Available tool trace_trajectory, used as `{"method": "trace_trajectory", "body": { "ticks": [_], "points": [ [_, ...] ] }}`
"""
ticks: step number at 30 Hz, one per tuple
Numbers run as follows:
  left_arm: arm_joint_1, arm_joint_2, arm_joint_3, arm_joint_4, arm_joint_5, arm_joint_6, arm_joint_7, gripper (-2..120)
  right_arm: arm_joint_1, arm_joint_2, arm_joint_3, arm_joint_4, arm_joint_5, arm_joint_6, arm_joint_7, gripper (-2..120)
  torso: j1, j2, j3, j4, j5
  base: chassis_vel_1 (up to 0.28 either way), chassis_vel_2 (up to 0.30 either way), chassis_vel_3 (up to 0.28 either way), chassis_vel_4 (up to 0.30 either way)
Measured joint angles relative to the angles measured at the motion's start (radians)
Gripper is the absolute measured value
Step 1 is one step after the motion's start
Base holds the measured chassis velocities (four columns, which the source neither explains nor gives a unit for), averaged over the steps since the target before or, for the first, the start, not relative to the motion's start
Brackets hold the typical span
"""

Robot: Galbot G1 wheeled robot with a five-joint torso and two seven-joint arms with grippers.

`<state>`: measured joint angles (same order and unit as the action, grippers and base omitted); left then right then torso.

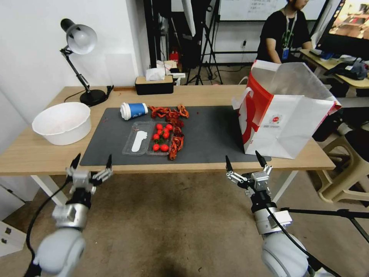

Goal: Pick up the trash from the table and place it into the takeout bag.

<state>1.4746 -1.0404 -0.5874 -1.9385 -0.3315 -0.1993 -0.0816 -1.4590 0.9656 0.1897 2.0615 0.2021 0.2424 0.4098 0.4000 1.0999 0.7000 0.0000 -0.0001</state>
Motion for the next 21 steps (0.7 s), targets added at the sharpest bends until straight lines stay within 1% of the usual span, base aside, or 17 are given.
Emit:
{"method": "trace_trajectory", "body": {
  "ticks": [2,3,4,5,6,7,9,10,11,12,13,15,16,17,18,19,21],
  "points": [
    [-0.112,0.092,0.065,0.045,-0.081,0.003,0.093,100,0.002,0.000,0.000,0.002,0.000,-0.004,0.000,100,0.000,0.000,0.000,-0.0003,-0.0001,0.000,0.000,0.000,0.000],
    [-0.112,0.092,0.065,0.045,-0.081,0.003,0.093,100,0.002,0.000,0.000,0.002,0.000,-0.004,0.000,100,0.000,0.000,0.000,-0.0003,-0.0001,0.000,0.000,0.000,0.000],
    [-0.188,0.151,0.107,0.087,-0.138,0.002,0.167,100,0.003,-0.001,0.001,0.004,0.000,-0.007,0.001,100,0.000,0.000,0.000,-0.0003,-0.0003,0.000,0.000,0.000,0.000],
    [-0.222,0.177,0.124,0.111,-0.161,0.001,0.204,100,0.003,-0.002,0.003,0.006,0.000,-0.008,0.001,100,0.000,0.000,0.000,-0.0007,0.0001,0.000,0.000,0.000,0.000],
    [-0.260,0.202,0.143,0.142,-0.184,0.001,0.242,100,0.004,-0.003,0.005,0.007,0.000,-0.010,0.002,100,0.000,0.000,0.000,-0.0004,0.0006,0.000,0.000,0.000,0.000],
    [-0.260,0.202,0.143,0.142,-0.184,0.001,0.242,100,0.004,-0.003,0.005,0.007,0.000,-0.010,0.002,100,0.000,0.000,0.000,-0.0004,0.0006,0.000,0.000,0.000,0.000],
    [-0.360,0.252,0.208,0.232,-0.233,0.004,0.308,100,0.004,-0.003,0.009,0.010,0.000,-0.014,0.004,100,0.000,0.000,0.000,0.0002,-0.0005,0.000,0.000,0.000,0.000],
    [-0.404,0.266,0.235,0.270,-0.249,0.004,0.321,100,0.003,-0.003,0.010,0.010,0.000,-0.016,0.004,100,0.000,0.000,0.000,0.0003,-0.0001,0.000,0.000,0.000,0.000],
    [-0.404,0.266,0.235,0.270,-0.249,0.004,0.321,100,0.003,-0.003,0.010,0.010,0.000,-0.016,0.004,100,0.000,0.000,0.000,0.0003,-0.0001,0.000,0.000,0.000,0.000],
    [-0.452,0.276,0.264,0.313,-0.262,0.005,0.332,100,0.002,-0.003,0.011,0.010,0.000,-0.017,0.005,100,0.000,0.000,0.000,0.0000,0.0003,0.000,0.000,0.000,0.000],
    [-0.516,0.279,0.301,0.368,-0.270,0.006,0.341,100,0.001,-0.004,0.012,0.010,0.000,-0.019,0.006,100,0.000,0.000,0.000,0.0003,-0.0006,0.000,0.000,0.000,0.000],
    [-0.524,0.279,0.305,0.374,-0.271,0.006,0.341,100,0.001,-0.004,0.012,0.010,0.000,-0.020,0.006,100,0.000,0.000,0.000,0.0003,-0.0006,0.000,0.000,0.000,0.000],
    [-0.591,0.275,0.332,0.420,-0.281,0.010,0.341,100,0.001,-0.005,0.015,0.010,0.001,-0.021,0.007,100,0.000,0.000,0.000,-0.0002,0.0005,0.000,0.000,0.000,0.000],
    [-0.635,0.268,0.355,0.449,-0.292,0.022,0.339,100,0.002,-0.005,0.016,0.010,0.001,-0.022,0.008,100,0.000,0.000,0.000,-0.0002,0.0007,0.000,0.000,0.000,0.000],
    [-0.635,0.268,0.355,0.449,-0.292,0.022,0.339,100,0.002,-0.005,0.016,0.010,0.001,-0.022,0.008,100,0.000,0.000,0.000,-0.0002,0.0007,0.000,0.000,0.000,0.000],
    [-0.663,0.261,0.373,0.466,-0.301,0.038,0.332,100,0.003,-0.006,0.017,0.010,0.002,-0.023,0.008,100,0.000,0.000,0.000,0.0001,-0.0005,0.000,0.000,0.000,0.000],
    [-0.684,0.256,0.389,0.478,-0.308,0.050,0.326,100,0.006,-0.006,0.017,0.009,0.002,-0.024,0.008,100,0.000,0.000,0.000,-0.0002,-0.0002,0.000,0.000,0.000,0.000]
  ]
}}
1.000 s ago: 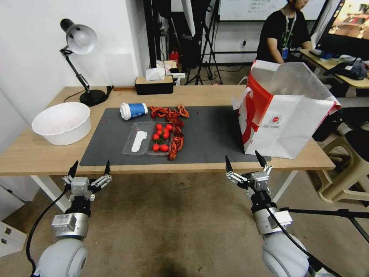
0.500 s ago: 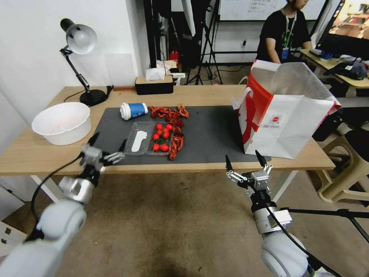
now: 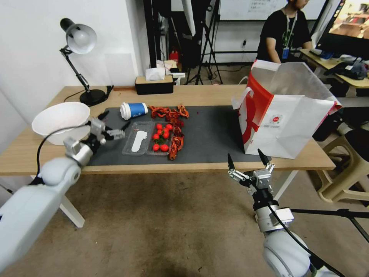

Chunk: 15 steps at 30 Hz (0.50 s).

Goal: Pick up the trash from the table and place it into the takeout bag.

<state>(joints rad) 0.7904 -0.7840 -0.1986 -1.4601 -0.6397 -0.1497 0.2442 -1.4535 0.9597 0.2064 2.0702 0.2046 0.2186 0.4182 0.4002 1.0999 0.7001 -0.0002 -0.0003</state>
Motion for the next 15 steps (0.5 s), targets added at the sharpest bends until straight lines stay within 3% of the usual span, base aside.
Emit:
{"method": "trace_trajectory", "body": {
  "ticks": [8,15],
  "points": [
    [-0.092,-0.042,0.096,0.087,-0.034,0.034,-0.029,100,0.011,0.001,-0.001,-0.003,0.002,-0.006,0.002,100,0.000,0.000,0.000,0.0003,0.0005,0.000,0.000,0.000,0.000],
    [-0.215,-0.074,0.206,0.235,-0.044,0.046,-0.043,100,0.015,-0.003,-0.001,-0.003,0.006,-0.008,0.004,100,0.000,0.000,0.000,0.0000,0.0003,0.000,0.000,0.000,0.000]
  ]
}}
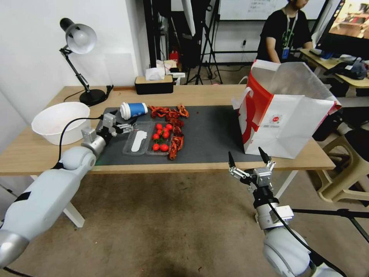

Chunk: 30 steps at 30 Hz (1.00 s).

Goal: Pick up the trash from the table and place it into the takeout bag.

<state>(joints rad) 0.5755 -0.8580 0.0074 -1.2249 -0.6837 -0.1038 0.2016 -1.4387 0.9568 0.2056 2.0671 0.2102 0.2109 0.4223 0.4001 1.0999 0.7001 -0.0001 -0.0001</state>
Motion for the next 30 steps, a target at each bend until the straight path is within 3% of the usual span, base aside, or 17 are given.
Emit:
{"method": "trace_trajectory", "body": {
  "ticks": [11,14,22,25,30],
  "points": [
    [-0.093,-0.025,0.060,0.100,-0.004,0.010,-0.016,100,0.000,-0.003,0.001,0.003,0.001,-0.001,0.002,100,0.000,0.000,0.000,0.0000,0.0002,0.000,0.000,0.000,0.000],
    [-0.101,-0.027,0.070,0.111,-0.004,0.013,-0.017,95,0.000,-0.004,0.002,0.004,0.001,-0.002,0.002,100,0.000,0.000,0.000,0.0003,0.0000,0.000,0.000,0.000,0.000],
    [-0.123,-0.032,0.088,0.134,-0.002,0.019,-0.016,68,-0.002,-0.005,0.002,0.004,0.001,-0.002,0.003,100,0.000,0.000,0.000,0.0001,0.0001,0.000,0.000,0.000,0.000],
    [-0.123,-0.031,0.090,0.136,0.000,0.020,-0.014,52,-0.004,-0.003,0.003,0.004,0.000,-0.002,0.004,100,0.000,0.000,0.000,0.0001,0.0001,0.000,0.000,0.000,0.000],
    [-0.116,-0.030,0.090,0.134,0.001,0.020,-0.011,37,-0.007,-0.001,0.003,0.004,-0.001,-0.001,0.004,100,0.000,0.000,0.000,0.0002,0.0000,0.000,0.000,0.000,0.000]
  ]
}}
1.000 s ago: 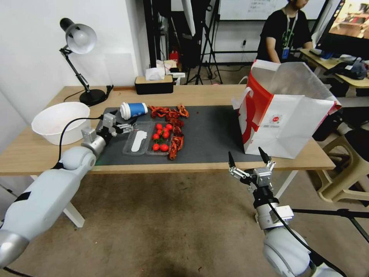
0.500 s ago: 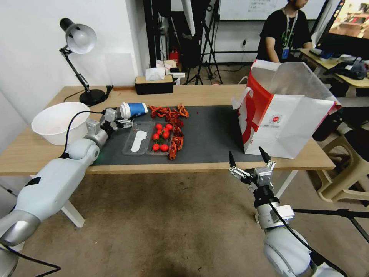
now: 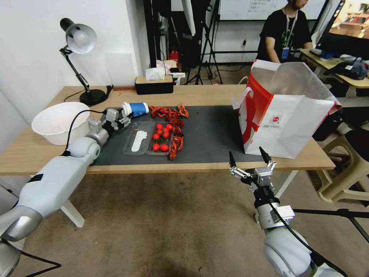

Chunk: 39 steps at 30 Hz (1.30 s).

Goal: Pick up the trash from the table and place it into the takeout bag.

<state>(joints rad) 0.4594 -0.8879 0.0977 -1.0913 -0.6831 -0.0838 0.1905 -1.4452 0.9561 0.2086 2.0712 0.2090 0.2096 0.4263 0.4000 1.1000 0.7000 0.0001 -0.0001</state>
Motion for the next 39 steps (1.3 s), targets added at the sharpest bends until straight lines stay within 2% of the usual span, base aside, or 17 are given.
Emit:
{"method": "trace_trajectory", "body": {
  "ticks": [2,4,7,16,22,26,27,28,30,31,35,38,39],
  "points": [
    [0.004,0.001,-0.001,0.000,0.001,0.000,0.004,26,-0.002,0.001,0.000,0.001,-0.001,0.000,0.000,100,0.000,0.000,0.000,-0.0001,0.0001,0.000,0.000,0.000,0.000],
    [0.005,0.001,-0.001,0.000,0.001,-0.001,0.006,25,-0.003,0.001,0.000,0.002,-0.001,0.000,0.000,100,0.000,0.000,0.000,-0.0001,0.0000,0.000,0.000,0.000,0.000],
    [0.012,0.002,-0.007,0.000,0.002,-0.004,0.017,15,-0.006,0.001,0.004,0.003,-0.002,0.001,0.001,100,0.000,0.000,0.000,-0.0001,0.0000,0.000,0.000,0.000,0.000],
    [0.016,0.002,-0.016,0.001,0.003,-0.008,0.020,15,-0.006,0.000,0.005,0.003,-0.002,0.002,0.002,99,0.000,0.000,0.000,-0.0001,0.0000,0.000,0.000,0.000,0.000],
    [0.018,0.012,-0.046,-0.038,-0.004,-0.022,0.020,15,-0.002,-0.001,0.005,0.003,-0.002,0.002,0.002,100,0.000,0.000,0.000,0.0000,0.0000,0.000,0.000,0.000,0.000],
    [0.012,0.032,-0.074,-0.124,-0.021,-0.023,0.019,15,-0.001,-0.002,0.004,0.003,-0.002,0.002,0.002,100,0.000,0.000,0.000,0.0002,-0.0001,0.000,0.000,0.000,0.000],
    [0.002,0.041,-0.074,-0.167,-0.033,-0.022,0.018,15,0.000,-0.003,0.004,0.004,-0.002,0.002,0.002,100,0.000,0.000,0.000,0.0001,0.0000,0.000,0.000,0.000,0.000],
    [0.002,0.041,-0.074,-0.167,-0.033,-0.022,0.018,15,0.000,-0.003,0.004,0.004,-0.002,0.002,0.002,100,0.000,0.000,0.000,0.0001,0.0000,0.000,0.000,0.000,0.000],
    [-0.031,0.056,-0.050,-0.256,-0.069,-0.015,0.017,15,0.001,-0.004,0.004,0.004,-0.002,0.001,0.002,100,0.000,0.000,0.000,0.0002,0.0003,0.000,0.000,0.000,0.000],
    [-0.031,0.056,-0.050,-0.256,-0.069,-0.015,0.017,15,0.001,-0.004,0.004,0.004,-0.002,0.001,0.002,100,0.000,0.000,0.000,0.0002,0.0003,0.000,0.000,0.000,0.000],
    [-0.115,0.058,0.045,-0.385,-0.153,-0.009,0.026,15,0.000,-0.004,0.004,0.005,-0.002,0.000,0.002,100,0.000,0.000,0.000,-0.0005,0.0003,0.000,0.000,0.000,0.000],
    [-0.147,0.049,0.085,-0.414,-0.178,-0.009,0.033,15,0.000,-0.006,0.005,0.005,-0.002,-0.001,0.002,100,0.000,0.000,0.000,-0.0001,0.0006,0.000,0.000,0.000,0.000],
    [-0.202,0.027,0.148,-0.444,-0.223,-0.011,0.048,15,0.001,-0.010,0.006,0.005,-0.001,-0.001,0.003,99,0.000,0.000,0.000,0.0000,-0.0002,0.000,0.000,0.000,0.000]
  ]
}}
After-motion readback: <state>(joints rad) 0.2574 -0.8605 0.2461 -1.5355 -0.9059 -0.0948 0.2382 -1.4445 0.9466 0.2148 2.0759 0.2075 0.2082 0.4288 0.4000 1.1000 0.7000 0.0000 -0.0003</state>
